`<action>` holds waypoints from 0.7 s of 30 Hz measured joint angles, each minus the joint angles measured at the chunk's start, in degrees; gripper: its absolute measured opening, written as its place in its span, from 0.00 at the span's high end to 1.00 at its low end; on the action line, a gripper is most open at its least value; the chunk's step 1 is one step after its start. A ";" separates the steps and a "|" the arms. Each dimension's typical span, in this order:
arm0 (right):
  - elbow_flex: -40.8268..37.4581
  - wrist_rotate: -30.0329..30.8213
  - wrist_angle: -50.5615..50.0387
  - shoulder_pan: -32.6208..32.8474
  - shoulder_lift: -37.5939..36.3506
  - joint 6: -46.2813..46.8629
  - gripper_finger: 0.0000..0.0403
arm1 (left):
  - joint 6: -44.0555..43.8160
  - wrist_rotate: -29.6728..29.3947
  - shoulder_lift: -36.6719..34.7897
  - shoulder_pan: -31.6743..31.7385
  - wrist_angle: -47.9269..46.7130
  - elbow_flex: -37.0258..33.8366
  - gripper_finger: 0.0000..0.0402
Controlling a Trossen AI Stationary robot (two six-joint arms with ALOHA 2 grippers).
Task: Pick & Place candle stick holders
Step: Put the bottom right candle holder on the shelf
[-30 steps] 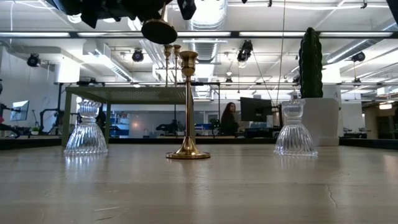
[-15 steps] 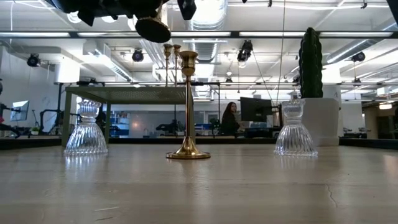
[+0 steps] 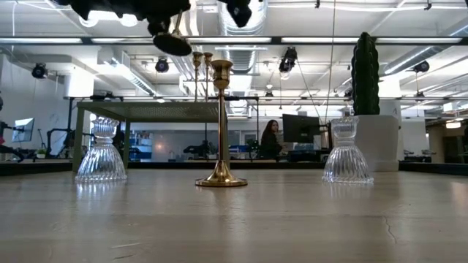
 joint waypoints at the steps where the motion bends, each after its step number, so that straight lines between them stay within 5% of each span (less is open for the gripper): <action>1: -0.08 0.14 -2.50 0.00 -0.69 -0.20 0.66 | 0.73 -2.58 -0.78 0.00 -0.48 0.00 0.95; 7: -4.55 0.16 -7.42 0.26 -5.30 0.18 0.67 | 4.18 -20.42 -4.45 -0.11 -1.18 -0.47 0.95; 13: -17.43 0.58 -2.18 0.22 -12.56 4.09 0.72 | 8.16 -36.83 -4.45 -0.11 0.28 -0.60 0.95; 21: -39.57 11.17 14.21 0.20 -26.98 13.24 0.78 | 12.28 -45.62 -3.77 2.74 20.22 -10.54 0.95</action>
